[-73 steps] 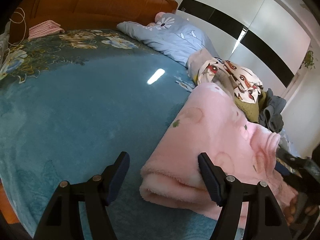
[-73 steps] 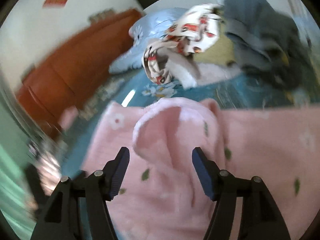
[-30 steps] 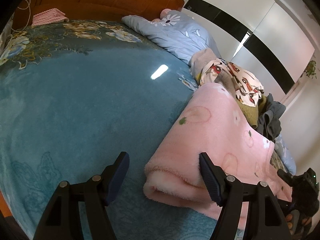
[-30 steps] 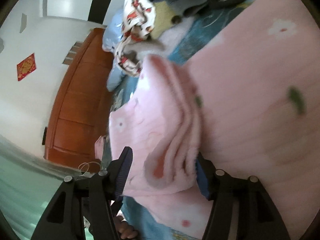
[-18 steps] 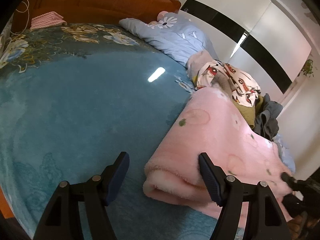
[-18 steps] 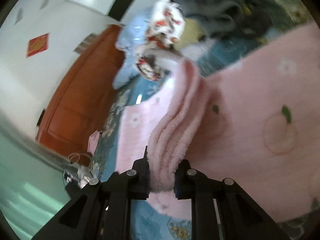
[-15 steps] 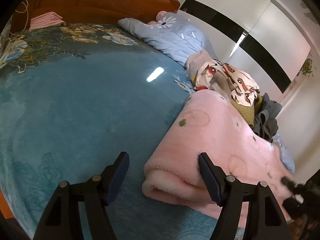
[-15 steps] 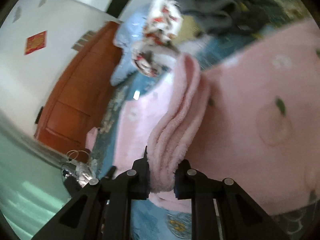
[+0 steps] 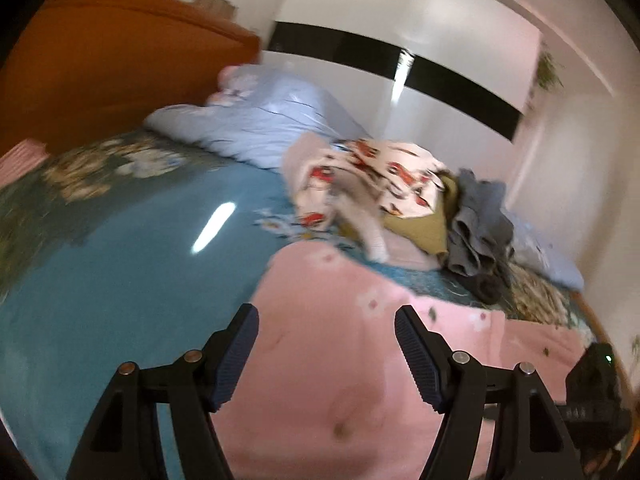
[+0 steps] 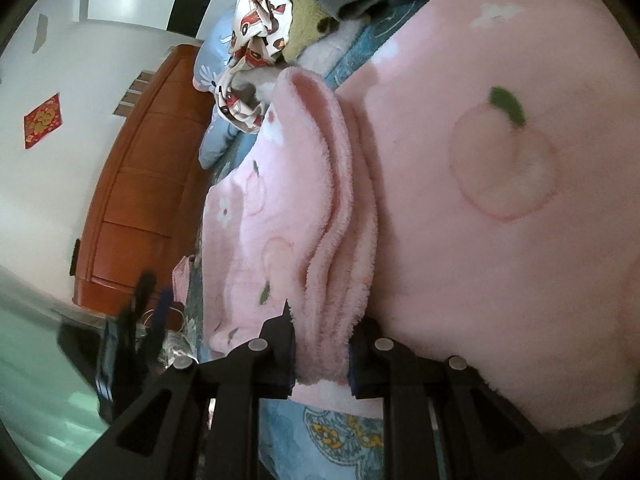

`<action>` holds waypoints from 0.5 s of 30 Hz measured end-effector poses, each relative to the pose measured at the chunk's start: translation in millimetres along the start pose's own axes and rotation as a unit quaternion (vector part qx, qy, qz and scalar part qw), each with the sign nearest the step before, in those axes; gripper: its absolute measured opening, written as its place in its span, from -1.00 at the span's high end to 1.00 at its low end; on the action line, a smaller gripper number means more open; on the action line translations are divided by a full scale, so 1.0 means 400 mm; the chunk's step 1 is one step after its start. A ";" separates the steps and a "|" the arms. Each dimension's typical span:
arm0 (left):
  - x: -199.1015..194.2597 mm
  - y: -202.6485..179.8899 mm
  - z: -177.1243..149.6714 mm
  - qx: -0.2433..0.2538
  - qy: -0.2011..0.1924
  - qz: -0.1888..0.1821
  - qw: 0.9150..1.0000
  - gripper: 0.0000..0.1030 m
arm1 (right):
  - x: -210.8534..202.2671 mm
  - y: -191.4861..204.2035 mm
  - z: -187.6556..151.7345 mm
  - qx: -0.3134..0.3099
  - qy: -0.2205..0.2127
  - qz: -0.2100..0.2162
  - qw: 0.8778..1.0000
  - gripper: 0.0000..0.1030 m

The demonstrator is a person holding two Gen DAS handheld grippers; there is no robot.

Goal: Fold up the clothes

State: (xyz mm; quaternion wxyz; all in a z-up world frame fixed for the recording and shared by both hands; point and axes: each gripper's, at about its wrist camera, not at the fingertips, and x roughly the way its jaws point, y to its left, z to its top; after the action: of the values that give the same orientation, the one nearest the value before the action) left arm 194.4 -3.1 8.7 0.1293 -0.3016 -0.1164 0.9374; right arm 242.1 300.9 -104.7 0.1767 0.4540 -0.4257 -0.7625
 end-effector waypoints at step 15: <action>0.275 0.055 0.033 -0.058 0.179 0.002 0.982 -0.44 | 0.000 -0.017 0.012 -0.021 0.008 0.015 1.000 0.61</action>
State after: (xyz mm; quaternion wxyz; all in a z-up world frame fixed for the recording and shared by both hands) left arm 96.4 8.9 -46.1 0.1281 -0.4714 -0.1452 0.8604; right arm 238.9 307.3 -109.1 0.2006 0.4503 -0.4148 -0.7648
